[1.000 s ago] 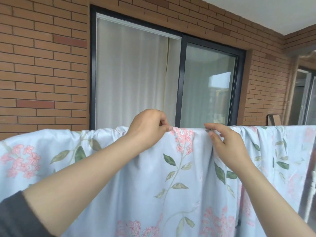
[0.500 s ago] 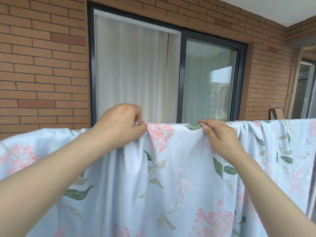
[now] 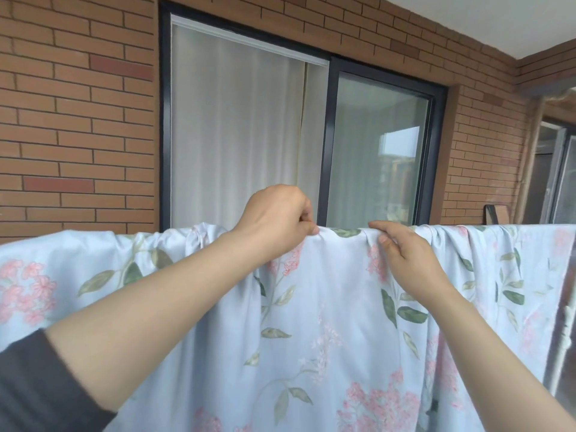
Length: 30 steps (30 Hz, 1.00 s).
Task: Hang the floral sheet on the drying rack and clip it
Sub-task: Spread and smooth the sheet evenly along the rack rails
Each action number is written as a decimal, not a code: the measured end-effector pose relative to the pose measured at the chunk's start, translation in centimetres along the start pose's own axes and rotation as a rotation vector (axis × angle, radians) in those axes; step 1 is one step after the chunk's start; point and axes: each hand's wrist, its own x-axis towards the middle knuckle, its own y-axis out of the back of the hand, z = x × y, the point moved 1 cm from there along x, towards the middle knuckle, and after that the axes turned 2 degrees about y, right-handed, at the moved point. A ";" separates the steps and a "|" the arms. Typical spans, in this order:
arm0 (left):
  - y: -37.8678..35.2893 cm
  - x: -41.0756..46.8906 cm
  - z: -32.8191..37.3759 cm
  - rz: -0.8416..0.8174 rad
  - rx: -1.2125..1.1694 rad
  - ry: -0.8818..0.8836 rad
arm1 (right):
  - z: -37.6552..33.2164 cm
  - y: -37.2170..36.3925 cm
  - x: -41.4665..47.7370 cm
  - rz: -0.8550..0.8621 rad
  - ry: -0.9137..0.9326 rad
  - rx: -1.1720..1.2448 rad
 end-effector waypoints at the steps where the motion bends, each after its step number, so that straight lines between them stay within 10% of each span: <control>1: 0.1 -0.1 -0.1 0.019 0.014 -0.006 | 0.0 -0.1 0.0 0.004 0.002 0.004; 7: 1.8 -2.7 -1.9 0.194 0.097 -0.057 | -0.1 -0.6 0.1 0.018 0.014 0.011; 30: 7.6 -8.1 -8.7 -0.025 -0.044 0.126 | -12.7 -4.1 -0.1 -0.135 0.311 0.049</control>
